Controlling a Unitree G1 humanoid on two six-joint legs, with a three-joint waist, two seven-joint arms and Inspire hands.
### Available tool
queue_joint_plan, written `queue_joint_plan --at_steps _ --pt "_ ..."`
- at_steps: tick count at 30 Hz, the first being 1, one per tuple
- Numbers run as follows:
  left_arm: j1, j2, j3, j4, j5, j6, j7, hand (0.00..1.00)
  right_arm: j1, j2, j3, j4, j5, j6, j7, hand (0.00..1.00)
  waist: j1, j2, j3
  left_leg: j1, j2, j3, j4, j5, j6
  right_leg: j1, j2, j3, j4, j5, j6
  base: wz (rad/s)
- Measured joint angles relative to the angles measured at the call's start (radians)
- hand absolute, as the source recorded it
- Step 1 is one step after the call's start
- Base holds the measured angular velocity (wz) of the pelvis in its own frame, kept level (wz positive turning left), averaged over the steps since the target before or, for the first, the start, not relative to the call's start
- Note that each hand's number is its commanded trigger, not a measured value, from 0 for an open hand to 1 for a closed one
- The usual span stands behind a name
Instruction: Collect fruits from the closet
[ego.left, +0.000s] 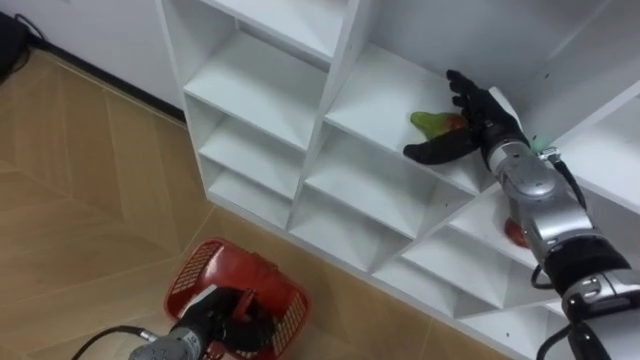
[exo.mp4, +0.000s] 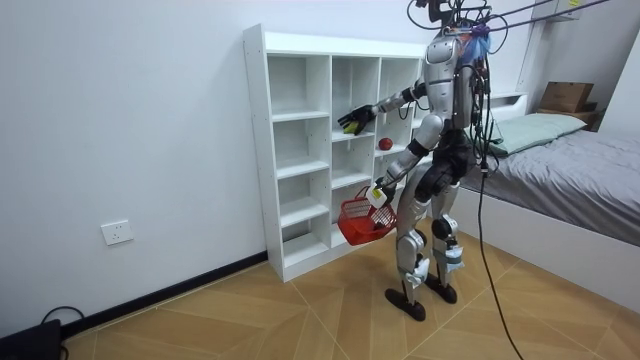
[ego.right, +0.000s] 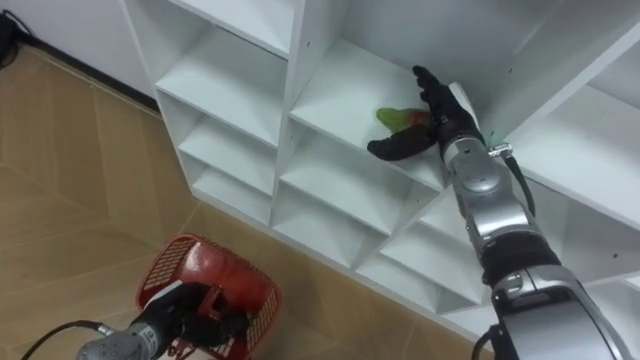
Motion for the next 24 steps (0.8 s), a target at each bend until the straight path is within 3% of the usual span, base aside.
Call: queue_joint_plan --at_steps 21,24 --pt "0.0 0.001 0.005 0.007 -0.002 0.006 0.0 1.0 -0.019 -0.007 0.0 0.056 -0.076 -0.003 0.034 0.0 0.002 -0.008 -0.0017 0.001 -0.001 -0.001 0.003 0.002 0.002 0.008 -0.001 -0.009 -0.001 0.0 0.0 0.0" --pt "0.0 0.001 0.005 0.007 -0.002 0.006 0.0 1.0 -0.019 -0.007 0.0 0.056 -0.076 -0.001 0.036 0.81 0.002 -0.012 -0.0015 0.001 -0.001 -0.001 0.004 0.002 0.002 0.008 -0.001 -0.009 -0.001 0.0 0.0 0.0"
